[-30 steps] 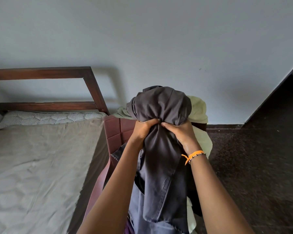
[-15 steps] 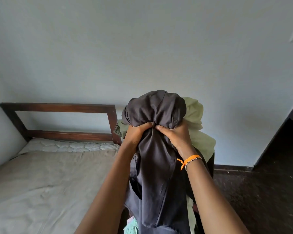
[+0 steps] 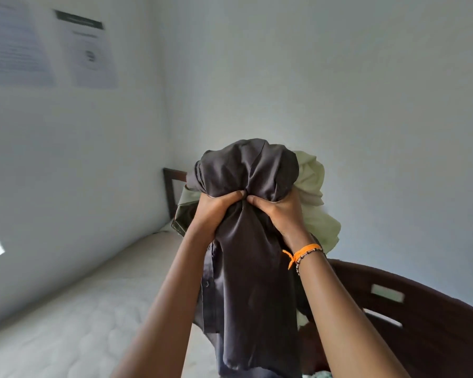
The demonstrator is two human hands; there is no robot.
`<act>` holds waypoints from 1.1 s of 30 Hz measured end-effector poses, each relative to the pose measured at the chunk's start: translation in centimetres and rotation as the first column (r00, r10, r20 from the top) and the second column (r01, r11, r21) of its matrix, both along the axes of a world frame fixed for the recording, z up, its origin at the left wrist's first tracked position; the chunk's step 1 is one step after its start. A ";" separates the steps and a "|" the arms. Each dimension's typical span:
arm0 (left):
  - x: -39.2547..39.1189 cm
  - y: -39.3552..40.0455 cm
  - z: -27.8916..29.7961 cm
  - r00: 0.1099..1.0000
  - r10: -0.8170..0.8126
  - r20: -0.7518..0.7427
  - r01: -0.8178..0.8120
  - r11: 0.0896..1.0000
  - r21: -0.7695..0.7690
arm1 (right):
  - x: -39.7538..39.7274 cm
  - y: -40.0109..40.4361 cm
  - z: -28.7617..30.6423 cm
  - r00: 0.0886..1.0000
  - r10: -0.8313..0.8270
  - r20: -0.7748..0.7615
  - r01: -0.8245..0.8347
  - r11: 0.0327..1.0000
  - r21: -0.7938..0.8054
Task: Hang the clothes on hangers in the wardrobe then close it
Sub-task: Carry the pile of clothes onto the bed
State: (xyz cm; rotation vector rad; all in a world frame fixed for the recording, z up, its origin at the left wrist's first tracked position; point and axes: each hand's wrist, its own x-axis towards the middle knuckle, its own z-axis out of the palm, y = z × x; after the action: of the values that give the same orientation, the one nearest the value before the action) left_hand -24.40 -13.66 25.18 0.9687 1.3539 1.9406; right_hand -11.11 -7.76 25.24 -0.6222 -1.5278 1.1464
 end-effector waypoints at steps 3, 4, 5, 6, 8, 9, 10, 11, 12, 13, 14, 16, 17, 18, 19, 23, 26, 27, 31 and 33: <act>-6.0 -6.5 0.4 0.992 0.099 -0.080 -0.097 0.995 0.028 | -6.8 -5.1 0.1 0.995 0.097 -0.024 -0.097 0.995 -0.003; -8.2 -8.8 0.4 0.986 0.130 -0.102 -0.127 0.991 0.033 | -9.2 -7.1 0.0 0.992 0.124 -0.033 -0.125 0.992 -0.009; -10.5 -11.4 0.3 0.981 0.156 -0.115 -0.154 0.988 0.025 | -11.6 -9.2 -0.2 0.989 0.144 -0.037 -0.145 0.989 -0.025; -12.6 -13.9 0.3 0.975 0.179 -0.129 -0.179 0.984 0.016 | -14.0 -11.3 -0.5 0.986 0.160 -0.037 -0.162 0.986 -0.040; -17.2 -18.7 0.0 0.956 0.233 -0.177 -0.235 0.972 0.006 | -18.9 -15.1 -1.2 0.980 0.198 -0.028 -0.200 0.978 -0.067; -19.3 -21.0 -0.3 0.947 0.254 -0.196 -0.260 0.966 -0.003 | -21.3 -17.0 -1.8 0.977 0.214 -0.025 -0.215 0.973 -0.083; -21.4 -23.3 -0.7 0.939 0.277 -0.202 -0.285 0.958 -0.010 | -23.6 -18.9 -2.4 0.973 0.229 -0.023 -0.230 0.968 -0.099; -23.4 -25.4 -1.1 0.932 0.297 -0.206 -0.307 0.952 -0.016 | -25.9 -20.8 -2.9 0.967 0.252 -0.021 -0.253 0.961 -0.115; -25.1 -27.5 -1.5 0.926 0.317 -0.204 -0.328 0.944 -0.026 | -28.1 -22.7 -3.6 0.960 0.279 -0.018 -0.279 0.952 -0.129; -26.9 -29.5 -2.1 0.920 0.337 -0.200 -0.351 0.935 -0.041 | -30.2 -24.4 -4.3 0.951 0.308 -0.015 -0.307 0.941 -0.144; -28.7 -31.3 -2.9 0.912 0.360 -0.198 -0.379 0.923 -0.064 | -32.2 -26.0 -5.1 0.943 0.333 -0.009 -0.330 0.930 -0.164; -32.1 -34.8 -4.7 0.894 0.407 -0.187 -0.432 0.894 -0.117 | -35.9 -29.0 -6.9 0.927 0.375 0.011 -0.365 0.908 -0.206; -33.7 -36.4 -5.7 0.888 0.428 -0.169 -0.453 0.878 -0.155 | -37.6 -30.3 -7.9 0.915 0.402 0.022 -0.388 0.894 -0.225; -35.2 -37.9 -6.8 0.883 0.445 -0.150 -0.468 0.864 -0.188 | -39.2 -31.7 -9.0 0.900 0.434 0.031 -0.415 0.877 -0.242; -36.6 -39.4 -8.0 0.875 0.465 -0.134 -0.484 0.848 -0.216 | -40.8 -33.0 -10.1 0.885 0.465 0.039 -0.439 0.859 -0.264; -40.5 -44.0 -14.1 0.856 0.515 -0.032 -0.499 0.810 -0.308 | -45.7 -36.9 -15.9 0.826 0.557 0.084 -0.486 0.781 -0.392; -43.7 -46.7 -21.5 0.828 0.560 0.001 -0.473 0.700 -0.535 | -49.1 -38.5 -22.5 0.796 0.558 0.235 -0.406 0.780 -0.477; -45.1 -47.4 -25.3 0.817 0.577 0.014 -0.435 0.631 -0.642 | -49.8 -39.0 -24.8 0.764 0.577 0.288 -0.379 0.763 -0.523; -46.0 -49.9 -37.1 0.844 0.521 0.123 -0.185 0.500 -0.846 | -50.4 -40.9 -32.2 0.582 0.713 0.391 -0.300 0.635 -0.712; -43.0 -50.1 -34.4 0.860 0.480 0.174 -0.143 0.553 -0.821 | -50.1 -41.5 -34.3 0.504 0.747 0.434 -0.277 0.615 -0.738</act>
State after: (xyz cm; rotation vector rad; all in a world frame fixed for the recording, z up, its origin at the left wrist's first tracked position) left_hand -67.37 -63.76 -9.20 -0.1186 1.9565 1.3471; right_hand -61.19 -49.23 -9.11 -1.1604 -2.1440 2.1172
